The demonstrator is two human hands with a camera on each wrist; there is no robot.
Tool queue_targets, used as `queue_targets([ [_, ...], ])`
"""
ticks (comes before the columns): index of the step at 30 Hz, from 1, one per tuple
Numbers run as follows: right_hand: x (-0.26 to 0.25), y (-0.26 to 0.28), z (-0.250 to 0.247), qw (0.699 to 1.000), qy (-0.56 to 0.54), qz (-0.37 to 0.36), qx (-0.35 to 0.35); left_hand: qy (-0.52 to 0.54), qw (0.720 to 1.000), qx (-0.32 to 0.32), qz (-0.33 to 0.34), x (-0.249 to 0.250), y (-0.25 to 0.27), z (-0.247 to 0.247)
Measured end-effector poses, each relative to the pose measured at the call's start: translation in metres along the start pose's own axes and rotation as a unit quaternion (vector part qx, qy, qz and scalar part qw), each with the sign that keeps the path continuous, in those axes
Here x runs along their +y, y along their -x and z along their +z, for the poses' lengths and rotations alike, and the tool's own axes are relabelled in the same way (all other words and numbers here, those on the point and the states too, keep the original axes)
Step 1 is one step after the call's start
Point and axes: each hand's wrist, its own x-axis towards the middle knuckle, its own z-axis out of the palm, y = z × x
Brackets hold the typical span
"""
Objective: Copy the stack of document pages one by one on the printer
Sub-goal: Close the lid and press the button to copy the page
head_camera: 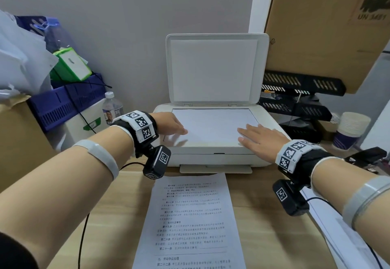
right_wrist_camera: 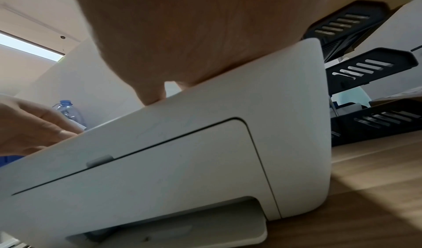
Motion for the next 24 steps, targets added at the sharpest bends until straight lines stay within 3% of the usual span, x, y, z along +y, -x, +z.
queue_targets([
  [4, -0.003, -0.001, -0.004, 1.0, -0.025, 0.003, 0.006, 0.02, 1.0, 0.008, -0.003, 0.004, 0.001, -0.011],
  [7, -0.012, -0.009, -0.02, 0.996, -0.072, -0.01, 0.047, 0.169, 0.985, 0.039, -0.004, 0.0, -0.012, -0.027],
  [10, -0.026, -0.024, -0.041, 0.989, -0.107, -0.041, 0.093, 0.387, 0.917, 0.093, -0.015, -0.001, -0.031, -0.048],
  [12, -0.039, -0.035, -0.058, 0.984, -0.129, -0.052, 0.113, 0.479, 0.868, 0.128, -0.016, 0.001, -0.045, -0.062],
  [21, -0.071, -0.071, -0.121, 0.976, -0.1, -0.067, 0.181, 0.568, 0.802, 0.184, 0.018, 0.01, -0.097, -0.101],
  [24, -0.073, -0.077, -0.13, 0.969, -0.088, -0.069, 0.221, 0.568, 0.798, 0.199, 0.025, 0.0, -0.101, -0.102],
])
